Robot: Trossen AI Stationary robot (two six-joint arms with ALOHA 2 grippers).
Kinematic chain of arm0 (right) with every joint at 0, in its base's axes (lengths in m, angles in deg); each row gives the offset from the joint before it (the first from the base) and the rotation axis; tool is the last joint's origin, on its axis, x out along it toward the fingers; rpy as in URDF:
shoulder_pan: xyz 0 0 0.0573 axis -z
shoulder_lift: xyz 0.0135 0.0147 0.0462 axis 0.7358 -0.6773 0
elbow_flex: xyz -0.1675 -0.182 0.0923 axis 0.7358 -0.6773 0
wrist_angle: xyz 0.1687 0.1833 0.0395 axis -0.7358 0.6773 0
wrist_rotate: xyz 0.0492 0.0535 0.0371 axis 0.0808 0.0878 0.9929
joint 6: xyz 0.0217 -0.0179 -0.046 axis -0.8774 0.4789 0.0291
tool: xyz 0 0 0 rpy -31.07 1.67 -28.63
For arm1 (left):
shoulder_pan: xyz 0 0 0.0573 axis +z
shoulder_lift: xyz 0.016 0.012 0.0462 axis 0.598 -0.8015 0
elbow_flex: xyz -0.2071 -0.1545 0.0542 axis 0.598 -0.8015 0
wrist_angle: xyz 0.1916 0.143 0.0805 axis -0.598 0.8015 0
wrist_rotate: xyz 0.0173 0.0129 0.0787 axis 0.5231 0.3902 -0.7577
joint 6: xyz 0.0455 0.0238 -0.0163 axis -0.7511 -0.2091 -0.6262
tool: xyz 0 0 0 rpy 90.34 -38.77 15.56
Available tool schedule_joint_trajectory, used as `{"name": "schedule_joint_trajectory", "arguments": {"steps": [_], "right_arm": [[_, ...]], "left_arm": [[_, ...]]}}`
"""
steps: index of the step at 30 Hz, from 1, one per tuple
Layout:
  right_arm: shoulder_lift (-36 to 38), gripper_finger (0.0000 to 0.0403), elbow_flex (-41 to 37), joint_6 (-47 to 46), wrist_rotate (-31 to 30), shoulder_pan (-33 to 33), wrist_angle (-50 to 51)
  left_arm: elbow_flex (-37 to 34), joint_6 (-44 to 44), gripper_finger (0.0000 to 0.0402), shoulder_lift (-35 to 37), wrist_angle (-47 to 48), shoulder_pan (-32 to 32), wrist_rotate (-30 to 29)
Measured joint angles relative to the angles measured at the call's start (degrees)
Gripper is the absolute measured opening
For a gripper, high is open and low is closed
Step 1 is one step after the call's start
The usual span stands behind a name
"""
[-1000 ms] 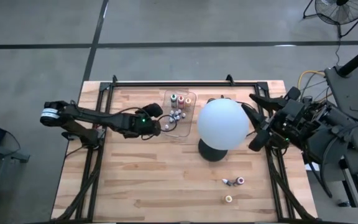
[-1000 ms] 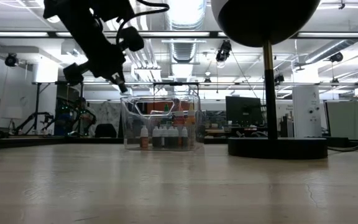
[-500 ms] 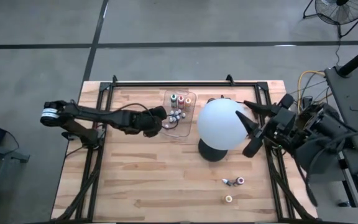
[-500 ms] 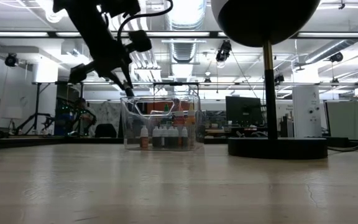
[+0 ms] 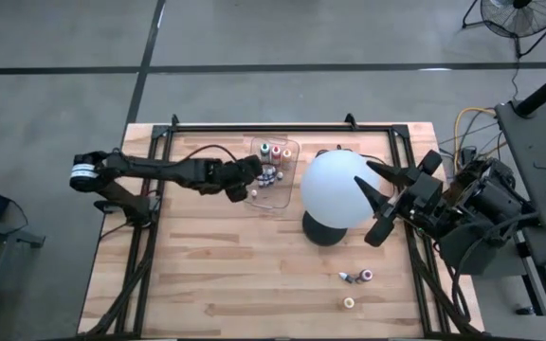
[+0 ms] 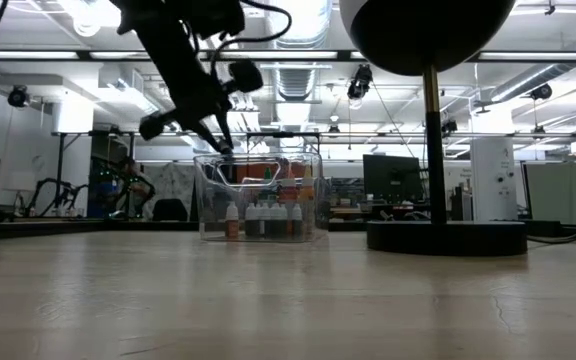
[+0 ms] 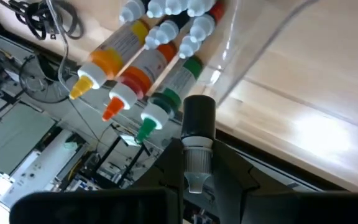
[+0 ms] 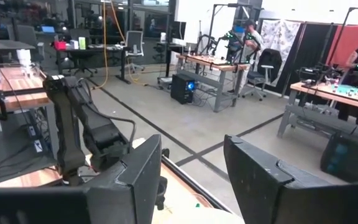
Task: Pick & Place food coloring
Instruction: Put the small black food coloring bottle into the transparent bin
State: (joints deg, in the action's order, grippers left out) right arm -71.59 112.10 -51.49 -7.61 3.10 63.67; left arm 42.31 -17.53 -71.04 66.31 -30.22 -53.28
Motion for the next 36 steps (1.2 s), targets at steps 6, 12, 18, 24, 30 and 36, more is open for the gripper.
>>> {"name": "schedule_joint_trajectory", "arguments": {"steps": [6, 12, 18, 24, 30, 36], "right_arm": [[0.00, 0.0166, -0.14, 0.02, -0.02, 0.02, 0.01], [0.00, 0.0167, -0.14, 0.00, -0.02, 0.02, -0.01], [0.02, 0.0167, -0.82, -0.48, -0.09, 0.02, -0.01], [0.02, 0.0167, -1.39, -1.05, -0.44, 0.02, 0.06], [0.02, 0.0167, -1.52, -1.33, -0.48, 0.02, 1.21], [0.02, 0.0167, -1.52, -2.84, -0.48, 0.02, 2.87]], "left_arm": [[0.30, -1.94, 0.0030, -3.59, -3.31, 2.20, 2.34], [4.65, -2.20, 0.0030, -7.25, -3.42, 5.06, 5.11], [9.31, -2.24, 0.0030, -11.71, -2.03, 6.70, 7.93], [10.28, -2.17, 0.0030, -15.28, -0.99, 7.65, 8.35], [10.11, -2.20, 0.0030, -17.25, -0.68, 8.55, 9.02], [10.13, -2.82, 0.0030, -18.37, -0.89, 9.83, 9.53]]}}
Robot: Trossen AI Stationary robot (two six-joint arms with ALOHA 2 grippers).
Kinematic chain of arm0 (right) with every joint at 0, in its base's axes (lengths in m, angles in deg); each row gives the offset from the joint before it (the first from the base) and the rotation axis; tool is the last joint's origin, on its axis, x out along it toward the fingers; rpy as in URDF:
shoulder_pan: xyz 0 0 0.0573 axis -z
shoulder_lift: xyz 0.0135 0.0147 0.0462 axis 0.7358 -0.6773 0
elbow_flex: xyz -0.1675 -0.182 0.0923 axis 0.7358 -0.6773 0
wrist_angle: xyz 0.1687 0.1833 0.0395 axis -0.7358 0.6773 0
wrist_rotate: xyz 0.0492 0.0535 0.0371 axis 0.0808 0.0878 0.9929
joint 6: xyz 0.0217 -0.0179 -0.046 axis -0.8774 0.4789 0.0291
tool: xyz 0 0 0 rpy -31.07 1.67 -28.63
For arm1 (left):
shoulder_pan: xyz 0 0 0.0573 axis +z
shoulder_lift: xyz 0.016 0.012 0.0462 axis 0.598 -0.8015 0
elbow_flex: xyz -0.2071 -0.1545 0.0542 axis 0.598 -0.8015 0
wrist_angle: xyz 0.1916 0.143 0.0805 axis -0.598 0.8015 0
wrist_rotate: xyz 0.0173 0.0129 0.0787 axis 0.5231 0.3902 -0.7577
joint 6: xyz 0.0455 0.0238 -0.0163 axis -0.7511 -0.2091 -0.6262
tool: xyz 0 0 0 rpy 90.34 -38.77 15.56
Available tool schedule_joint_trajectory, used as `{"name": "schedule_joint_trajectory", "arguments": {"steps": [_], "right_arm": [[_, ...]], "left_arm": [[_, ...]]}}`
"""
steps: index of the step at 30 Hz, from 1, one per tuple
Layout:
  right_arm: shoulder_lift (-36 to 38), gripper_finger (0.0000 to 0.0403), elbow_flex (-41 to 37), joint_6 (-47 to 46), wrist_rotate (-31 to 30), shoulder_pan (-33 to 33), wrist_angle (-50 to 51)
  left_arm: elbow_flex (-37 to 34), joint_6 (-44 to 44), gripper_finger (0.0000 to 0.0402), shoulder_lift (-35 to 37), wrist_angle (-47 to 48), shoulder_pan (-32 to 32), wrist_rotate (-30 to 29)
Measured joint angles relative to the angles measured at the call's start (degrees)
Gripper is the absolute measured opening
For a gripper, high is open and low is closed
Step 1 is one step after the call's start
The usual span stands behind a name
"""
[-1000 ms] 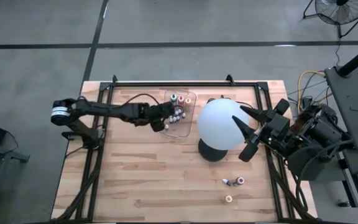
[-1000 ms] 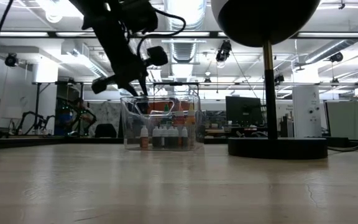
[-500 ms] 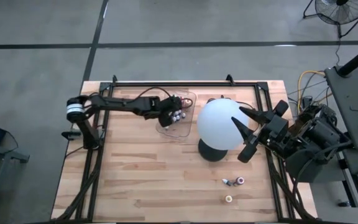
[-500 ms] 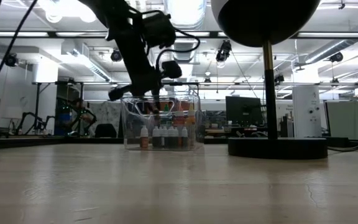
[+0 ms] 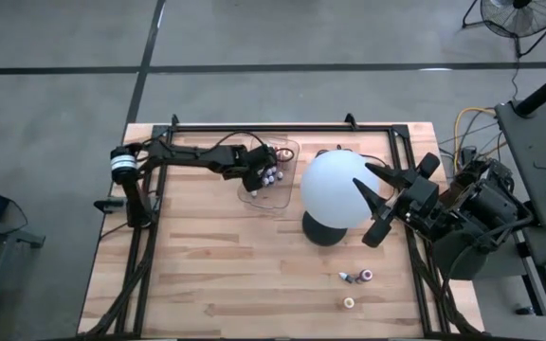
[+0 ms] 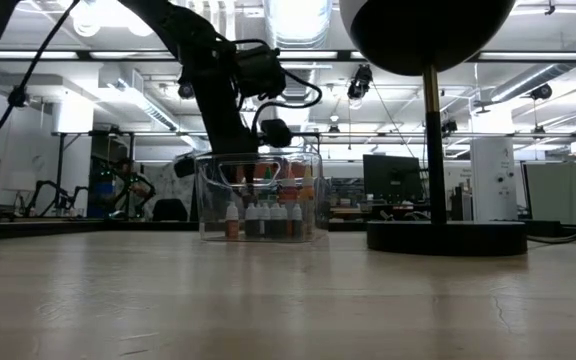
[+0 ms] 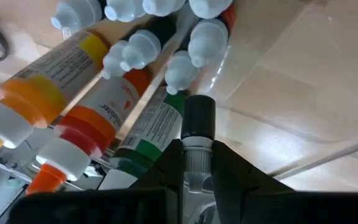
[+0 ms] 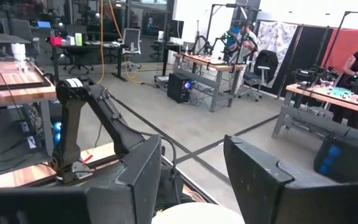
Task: Pick & Place food coloring
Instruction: Put the small black food coloring bottle into the transparent bin, then put the large red food coloring bottle into the transparent bin
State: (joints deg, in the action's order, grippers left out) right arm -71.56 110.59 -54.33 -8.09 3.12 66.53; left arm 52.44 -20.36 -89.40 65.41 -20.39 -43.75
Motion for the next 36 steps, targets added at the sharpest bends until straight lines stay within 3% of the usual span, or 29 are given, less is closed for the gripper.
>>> {"name": "schedule_joint_trajectory", "arguments": {"steps": [14, 22, 36], "right_arm": [[0.00, 0.0167, 0.00, -0.04, -0.02, 0.00, 1.77], [0.00, 0.0167, 0.00, 0.06, -0.04, 0.00, 2.02], [0.00, 0.0167, 0.00, -0.13, -0.13, 0.07, 3.16]], "left_arm": [[-0.02, 2.92, 0.0035, -1.63, 1.55, 0.59, 2.29], [0.07, 8.41, 0.0073, -1.63, 1.46, 0.59, 0.65], [1.67, 14.52, 0.0079, -1.59, 2.42, 0.59, -1.10]]}}
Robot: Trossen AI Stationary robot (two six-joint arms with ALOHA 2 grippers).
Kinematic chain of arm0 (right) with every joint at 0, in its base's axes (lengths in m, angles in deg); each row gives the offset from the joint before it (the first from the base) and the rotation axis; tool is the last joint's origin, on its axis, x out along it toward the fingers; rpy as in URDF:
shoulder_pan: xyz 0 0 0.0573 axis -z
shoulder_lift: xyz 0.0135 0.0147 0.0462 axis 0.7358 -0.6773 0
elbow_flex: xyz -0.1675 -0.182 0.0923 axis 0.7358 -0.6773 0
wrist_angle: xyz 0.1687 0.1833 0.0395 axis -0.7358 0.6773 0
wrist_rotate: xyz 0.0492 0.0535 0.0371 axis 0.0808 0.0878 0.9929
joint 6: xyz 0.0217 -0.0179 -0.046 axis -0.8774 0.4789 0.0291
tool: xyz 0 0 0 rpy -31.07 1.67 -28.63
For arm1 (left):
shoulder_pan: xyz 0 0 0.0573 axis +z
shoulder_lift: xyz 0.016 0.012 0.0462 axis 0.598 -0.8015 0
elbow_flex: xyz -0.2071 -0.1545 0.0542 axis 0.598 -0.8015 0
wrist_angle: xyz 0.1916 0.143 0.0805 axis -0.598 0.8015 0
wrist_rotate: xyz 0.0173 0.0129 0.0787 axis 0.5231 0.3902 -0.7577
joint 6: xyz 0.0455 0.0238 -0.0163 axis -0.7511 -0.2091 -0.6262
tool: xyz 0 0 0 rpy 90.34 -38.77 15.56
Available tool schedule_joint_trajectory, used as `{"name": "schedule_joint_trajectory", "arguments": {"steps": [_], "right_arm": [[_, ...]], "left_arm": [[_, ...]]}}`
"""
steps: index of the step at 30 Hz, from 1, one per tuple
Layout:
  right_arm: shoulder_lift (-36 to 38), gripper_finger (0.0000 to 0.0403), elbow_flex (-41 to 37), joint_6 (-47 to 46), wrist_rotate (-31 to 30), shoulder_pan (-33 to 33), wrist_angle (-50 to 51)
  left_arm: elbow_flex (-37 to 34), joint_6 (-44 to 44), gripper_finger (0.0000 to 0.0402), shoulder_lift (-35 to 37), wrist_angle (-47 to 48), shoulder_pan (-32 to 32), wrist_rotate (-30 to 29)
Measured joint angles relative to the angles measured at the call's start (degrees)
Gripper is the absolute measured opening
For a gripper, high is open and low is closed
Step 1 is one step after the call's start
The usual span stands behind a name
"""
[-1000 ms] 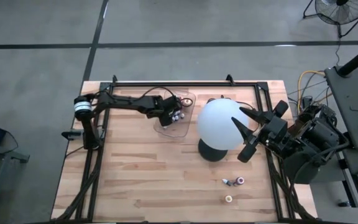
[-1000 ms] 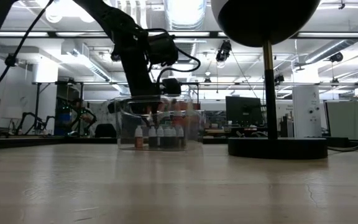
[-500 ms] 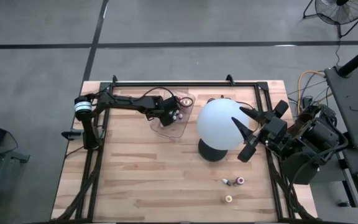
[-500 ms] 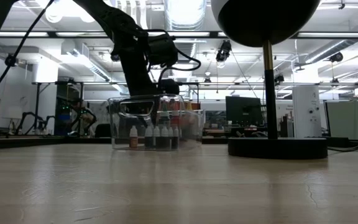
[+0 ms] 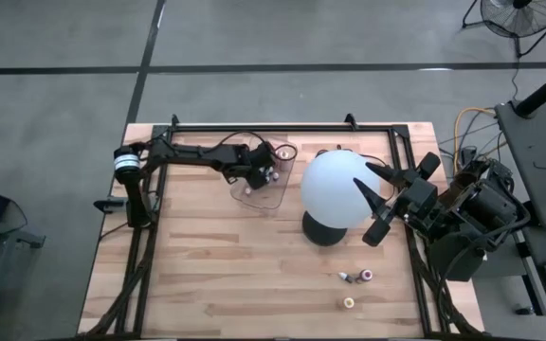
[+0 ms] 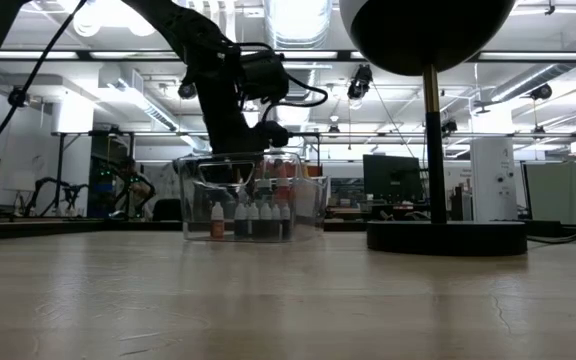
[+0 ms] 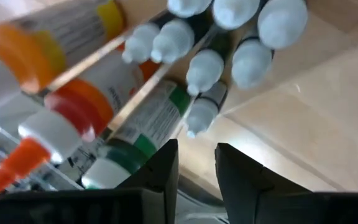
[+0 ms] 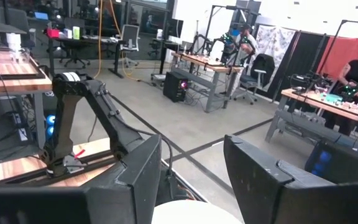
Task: Pick & Place food coloring
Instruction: Put the large red food coloring bottle into the transparent bin
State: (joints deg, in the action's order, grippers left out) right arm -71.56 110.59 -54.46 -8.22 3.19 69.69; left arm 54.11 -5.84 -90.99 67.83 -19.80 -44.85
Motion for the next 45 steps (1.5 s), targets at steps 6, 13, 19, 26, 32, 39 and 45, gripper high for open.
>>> {"name": "schedule_joint_trajectory", "arguments": {"steps": [6, 13, 19, 26, 32, 39, 45], "right_arm": [[0.00, 0.0167, 0.00, 0.00, 0.00, -0.07, -0.02], [0.57, 0.0167, 0.00, -2.71, 0.02, -0.07, 0.00], [0.67, 0.0167, 0.00, -3.03, 0.15, -0.07, 0.02], [0.79, 0.0167, 0.00, -3.85, 0.68, -0.07, -0.13], [0.79, 0.0178, 0.00, -3.04, 9.81, -0.07, -0.09], [0.37, 0.0240, -0.34, -5.46, 25.53, -0.07, 0.02], [0.34, 0.0292, -1.08, -14.88, 36.05, -0.07, 1.55]], "left_arm": [[3.73, 9.52, 0.0079, 0.01, 6.78, 0.11, -2.35], [8.15, 23.74, 0.0080, 2.88, 11.47, 0.55, -2.31], [10.18, 40.73, 0.0080, 9.85, 12.14, 1.87, -0.27], [9.68, 61.22, 0.0080, 21.42, 13.56, 0.99, 0.81], [9.52, 74.76, 0.0081, 30.02, 15.15, -1.98, 2.50], [9.52, 89.22, 0.0116, 38.21, 15.20, -7.30, 9.19], [9.48, 100.37, 0.0171, 41.43, 15.32, -14.03, 13.26]]}}
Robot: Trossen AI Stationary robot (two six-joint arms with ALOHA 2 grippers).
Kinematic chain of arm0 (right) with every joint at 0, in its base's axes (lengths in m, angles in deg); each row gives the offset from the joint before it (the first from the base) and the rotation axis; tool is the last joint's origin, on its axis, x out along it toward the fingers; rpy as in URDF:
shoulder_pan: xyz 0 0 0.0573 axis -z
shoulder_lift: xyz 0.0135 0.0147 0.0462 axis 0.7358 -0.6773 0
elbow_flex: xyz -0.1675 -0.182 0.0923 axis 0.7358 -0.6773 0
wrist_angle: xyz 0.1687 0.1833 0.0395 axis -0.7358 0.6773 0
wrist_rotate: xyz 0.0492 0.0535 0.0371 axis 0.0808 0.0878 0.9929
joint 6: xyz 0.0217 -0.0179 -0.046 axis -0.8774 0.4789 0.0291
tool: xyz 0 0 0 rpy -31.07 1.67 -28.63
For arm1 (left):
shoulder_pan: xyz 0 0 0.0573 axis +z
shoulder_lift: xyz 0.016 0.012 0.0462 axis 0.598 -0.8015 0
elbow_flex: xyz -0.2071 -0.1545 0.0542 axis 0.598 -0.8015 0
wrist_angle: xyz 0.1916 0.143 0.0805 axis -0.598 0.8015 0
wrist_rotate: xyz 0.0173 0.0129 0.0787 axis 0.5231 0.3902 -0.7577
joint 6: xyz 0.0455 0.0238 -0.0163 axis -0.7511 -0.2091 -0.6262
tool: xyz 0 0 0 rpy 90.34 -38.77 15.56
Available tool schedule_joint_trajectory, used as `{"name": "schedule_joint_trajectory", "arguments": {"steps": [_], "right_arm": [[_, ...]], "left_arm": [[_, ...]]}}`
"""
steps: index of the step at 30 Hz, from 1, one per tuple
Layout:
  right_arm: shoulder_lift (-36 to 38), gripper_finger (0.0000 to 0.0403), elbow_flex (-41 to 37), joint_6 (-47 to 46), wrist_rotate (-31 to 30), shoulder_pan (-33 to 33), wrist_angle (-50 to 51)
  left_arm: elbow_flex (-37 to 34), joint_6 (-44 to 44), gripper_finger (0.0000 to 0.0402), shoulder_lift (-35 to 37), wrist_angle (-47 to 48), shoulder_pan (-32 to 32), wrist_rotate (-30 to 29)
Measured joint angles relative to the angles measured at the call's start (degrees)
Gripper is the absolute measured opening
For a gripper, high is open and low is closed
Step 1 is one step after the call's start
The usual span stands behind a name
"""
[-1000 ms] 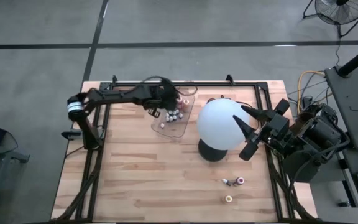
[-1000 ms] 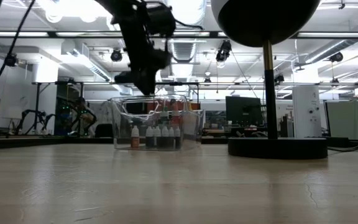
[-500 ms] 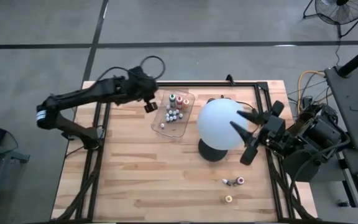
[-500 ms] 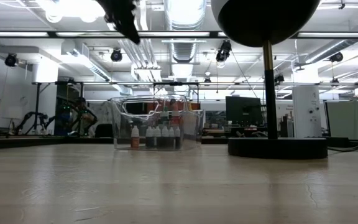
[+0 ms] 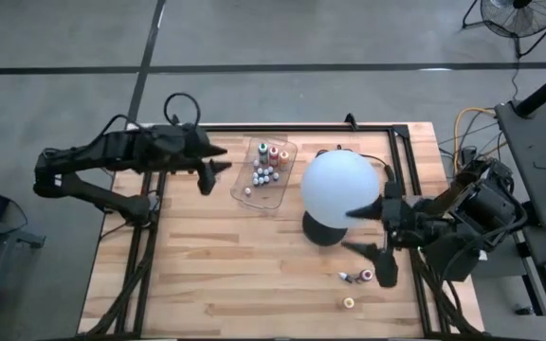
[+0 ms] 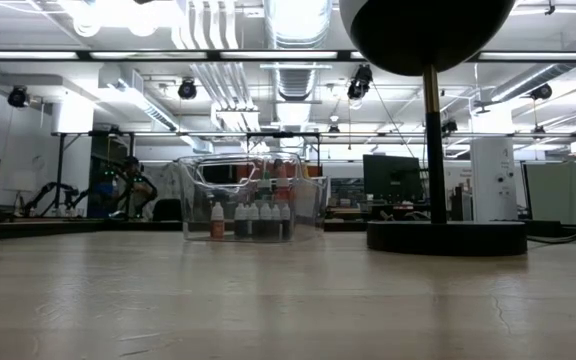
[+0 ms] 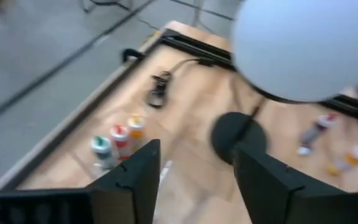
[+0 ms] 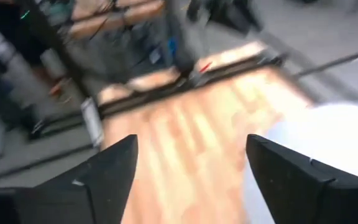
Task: Pick & Place food coloring
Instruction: Put the large red food coloring bottle into the transparent bin
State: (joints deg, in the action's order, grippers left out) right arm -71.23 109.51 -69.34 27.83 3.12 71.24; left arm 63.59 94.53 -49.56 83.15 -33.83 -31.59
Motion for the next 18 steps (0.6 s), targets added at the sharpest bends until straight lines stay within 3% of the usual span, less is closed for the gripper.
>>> {"name": "schedule_joint_trajectory", "arguments": {"steps": [6, 14, 18], "right_arm": [[-1.39, 0.0316, -4.36, -4.44, 10.93, -1.29, -0.27], [-2.42, 0.0312, -14.93, -16.46, 9.88, -7.64, -0.21], [-2.11, 0.0311, -20.02, -24.30, 9.36, -10.58, -0.18]], "left_arm": [[-0.07, 4.81, 0.0186, 0.64, -0.90, -7.53, 0.41], [-2.00, 5.30, 0.0186, 4.16, -11.87, -14.05, 0.41], [-5.85, 7.63, 0.0186, 5.57, -16.34, -14.34, -2.63]]}}
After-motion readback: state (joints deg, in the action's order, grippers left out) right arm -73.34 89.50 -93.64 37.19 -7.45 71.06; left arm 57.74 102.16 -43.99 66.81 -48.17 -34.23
